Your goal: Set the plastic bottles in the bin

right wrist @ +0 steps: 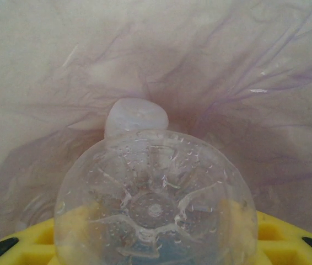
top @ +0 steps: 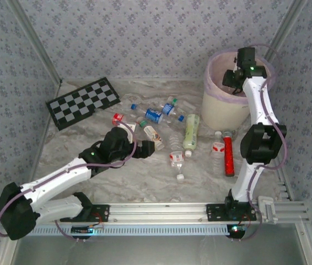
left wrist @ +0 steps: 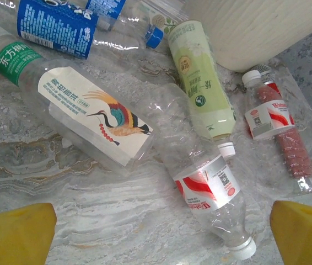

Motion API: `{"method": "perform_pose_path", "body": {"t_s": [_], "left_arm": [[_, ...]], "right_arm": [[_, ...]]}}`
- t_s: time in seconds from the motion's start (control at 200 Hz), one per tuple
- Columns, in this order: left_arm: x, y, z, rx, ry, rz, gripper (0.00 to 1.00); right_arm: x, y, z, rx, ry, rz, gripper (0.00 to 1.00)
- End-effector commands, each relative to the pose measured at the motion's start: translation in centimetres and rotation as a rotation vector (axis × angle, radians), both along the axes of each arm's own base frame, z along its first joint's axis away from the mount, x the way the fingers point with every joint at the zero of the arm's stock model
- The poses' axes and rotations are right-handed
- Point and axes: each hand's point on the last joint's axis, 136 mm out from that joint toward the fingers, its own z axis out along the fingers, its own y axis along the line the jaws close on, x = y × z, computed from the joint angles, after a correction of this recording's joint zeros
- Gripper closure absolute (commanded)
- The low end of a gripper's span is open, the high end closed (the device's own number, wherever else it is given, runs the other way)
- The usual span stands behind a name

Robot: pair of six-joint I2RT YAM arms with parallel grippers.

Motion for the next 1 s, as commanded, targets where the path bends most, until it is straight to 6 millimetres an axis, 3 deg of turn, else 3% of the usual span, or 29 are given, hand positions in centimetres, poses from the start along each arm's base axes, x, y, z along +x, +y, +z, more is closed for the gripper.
{"method": "perform_pose_path", "body": {"t_s": [0.0,0.185,0.255,0.395,0.595,0.78,0.88,0.994], "left_arm": [[0.5,-0.5,1.2,-0.016,-0.006,0.0,0.01],[0.5,-0.2,0.5,-0.002,0.01,0.009,0.01],[0.4,-0.2,0.3,0.003,0.015,0.011,0.01],[0.4,-0.1,-0.5,0.023,0.031,0.011,0.01],[0.5,-0.3,-1.5,0.037,0.055,0.008,0.01],[0.7,-0.5,-1.8,0.045,0.062,0.01,0.01],[0.8,-0.6,-1.8,0.04,0.067,0.012,0.01],[1.0,-0.6,-1.9,0.033,0.07,0.016,0.01]], "right_arm": [[-0.5,0.6,-2.6,0.039,0.081,-0.007,0.59],[-0.4,0.2,-2.2,0.02,0.035,-0.021,0.38],[-0.4,0.1,-1.0,0.016,0.015,-0.015,0.29],[-1.1,-0.2,2.5,-0.02,-0.022,0.002,0.0],[-4.2,-1.1,9.3,-0.052,-0.138,-0.011,0.0],[-10.5,-1.2,17.0,-0.053,-0.382,-0.078,0.0],[-14.6,-0.3,18.4,-0.037,-0.445,-0.086,0.0],[-18.8,1.4,16.7,-0.022,-0.429,-0.068,0.04]]}}
